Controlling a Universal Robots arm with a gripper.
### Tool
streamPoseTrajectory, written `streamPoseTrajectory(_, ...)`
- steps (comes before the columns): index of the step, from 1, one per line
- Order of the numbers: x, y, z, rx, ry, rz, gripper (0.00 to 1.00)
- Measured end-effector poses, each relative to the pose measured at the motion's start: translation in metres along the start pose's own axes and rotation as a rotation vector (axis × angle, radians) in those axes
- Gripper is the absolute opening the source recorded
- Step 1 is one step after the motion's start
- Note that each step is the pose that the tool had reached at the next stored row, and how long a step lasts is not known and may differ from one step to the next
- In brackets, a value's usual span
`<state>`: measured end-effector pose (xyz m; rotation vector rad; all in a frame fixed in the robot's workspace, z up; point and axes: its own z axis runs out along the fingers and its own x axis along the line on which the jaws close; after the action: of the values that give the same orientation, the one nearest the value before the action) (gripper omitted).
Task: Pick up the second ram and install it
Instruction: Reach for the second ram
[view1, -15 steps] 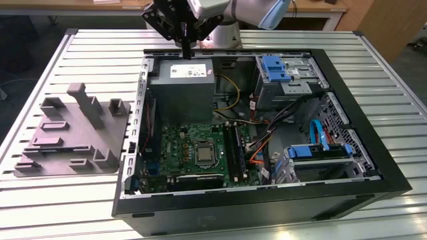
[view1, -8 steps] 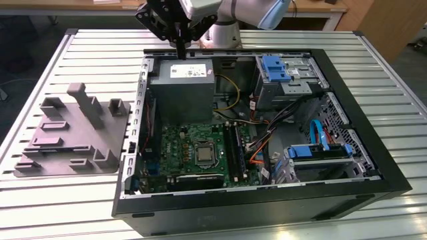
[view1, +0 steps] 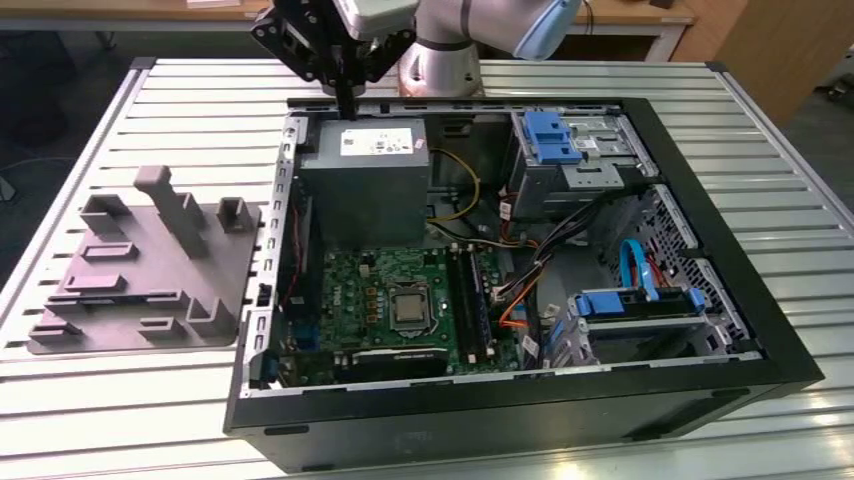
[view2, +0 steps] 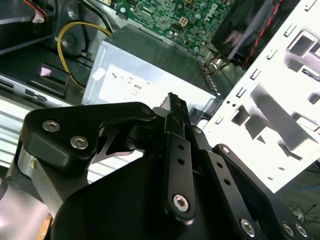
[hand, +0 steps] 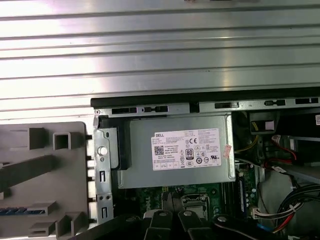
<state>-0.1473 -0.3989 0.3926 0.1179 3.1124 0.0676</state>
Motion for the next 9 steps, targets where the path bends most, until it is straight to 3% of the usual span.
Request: streamPoseTrajectory(9,0.0149,-0.0007,-0.0003,0.0000,0.0000,0.000,0.10)
